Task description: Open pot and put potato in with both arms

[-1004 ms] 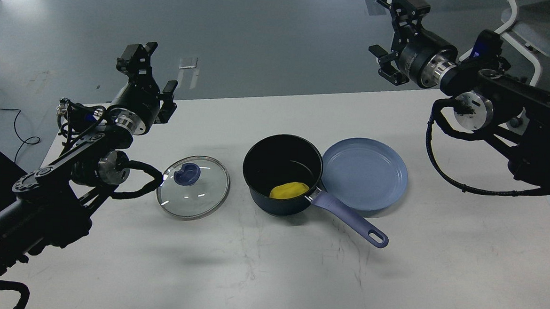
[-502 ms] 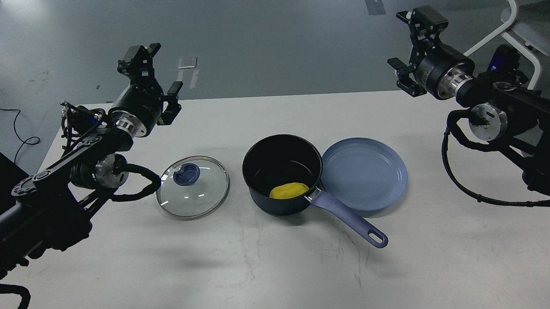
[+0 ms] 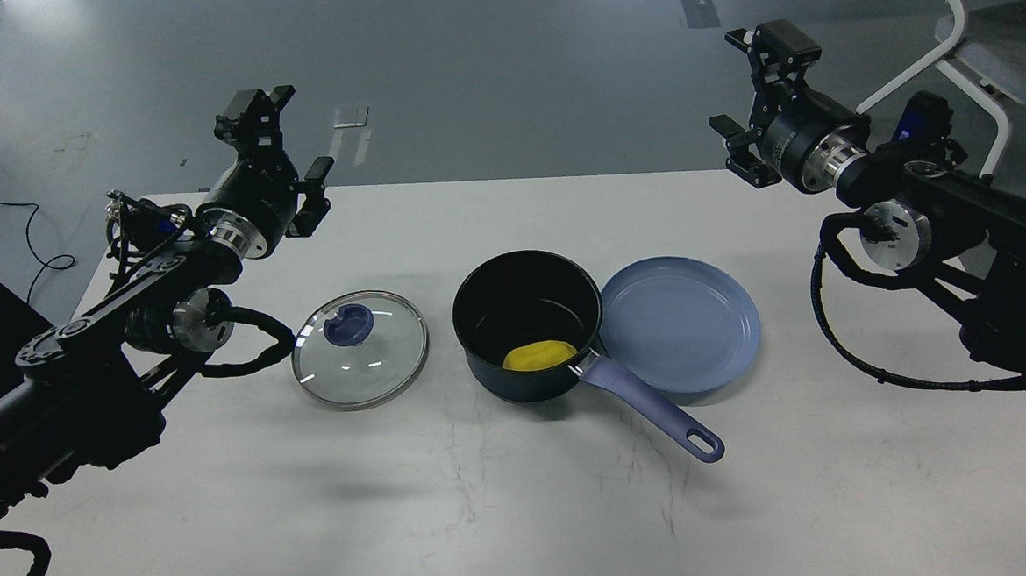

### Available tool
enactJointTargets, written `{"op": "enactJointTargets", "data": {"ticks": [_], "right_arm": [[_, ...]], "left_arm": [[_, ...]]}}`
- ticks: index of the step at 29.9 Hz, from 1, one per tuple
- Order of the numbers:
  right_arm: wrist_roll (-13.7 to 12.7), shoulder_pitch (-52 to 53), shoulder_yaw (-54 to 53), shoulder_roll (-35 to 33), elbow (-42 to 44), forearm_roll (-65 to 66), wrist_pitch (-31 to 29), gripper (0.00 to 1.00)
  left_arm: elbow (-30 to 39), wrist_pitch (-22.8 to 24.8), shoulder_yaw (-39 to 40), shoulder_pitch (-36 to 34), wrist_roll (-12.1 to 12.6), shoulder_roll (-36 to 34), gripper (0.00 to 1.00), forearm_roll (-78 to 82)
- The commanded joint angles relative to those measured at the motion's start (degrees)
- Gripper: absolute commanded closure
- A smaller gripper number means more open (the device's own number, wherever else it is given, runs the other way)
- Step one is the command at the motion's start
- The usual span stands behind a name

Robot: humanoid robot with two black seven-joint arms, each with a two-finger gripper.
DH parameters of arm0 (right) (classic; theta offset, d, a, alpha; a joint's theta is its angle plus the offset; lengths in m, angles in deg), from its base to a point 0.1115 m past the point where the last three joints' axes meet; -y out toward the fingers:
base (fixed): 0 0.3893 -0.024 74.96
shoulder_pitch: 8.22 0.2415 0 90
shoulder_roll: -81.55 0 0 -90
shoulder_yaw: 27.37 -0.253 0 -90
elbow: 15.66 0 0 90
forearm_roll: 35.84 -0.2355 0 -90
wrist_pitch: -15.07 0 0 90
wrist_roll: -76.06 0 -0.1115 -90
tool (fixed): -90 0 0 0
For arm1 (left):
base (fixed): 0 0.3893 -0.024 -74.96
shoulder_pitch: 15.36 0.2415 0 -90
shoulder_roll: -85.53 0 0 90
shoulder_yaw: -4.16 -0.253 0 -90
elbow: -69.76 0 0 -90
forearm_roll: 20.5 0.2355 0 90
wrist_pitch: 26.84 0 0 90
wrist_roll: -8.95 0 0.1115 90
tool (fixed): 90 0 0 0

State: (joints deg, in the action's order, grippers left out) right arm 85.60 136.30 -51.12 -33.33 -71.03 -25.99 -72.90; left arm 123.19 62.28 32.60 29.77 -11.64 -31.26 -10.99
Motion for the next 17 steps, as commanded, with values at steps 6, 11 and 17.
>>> {"op": "enactJointTargets", "data": {"ticks": [6,11,17], "right_arm": [[-0.48,-1.43,3.79,1.32,-0.79,0.0,-0.18,0.0],[-0.84,-2.39,3.97,1.76,-1.32,-0.09,-0.18,0.0],[-0.57,-4.59,4.32,4.31,-1.06,0.26,-0.18,0.0]], "left_arm": [[-0.09,-0.26,-0.05,1.28,0.2,0.51,0.02,0.07],[-0.09,-0.26,-0.05,1.37,0.2,0.43,0.02,0.07],[-0.18,-0.26,-0.05,1.28,0.2,0.16,0.02,0.07]]}}
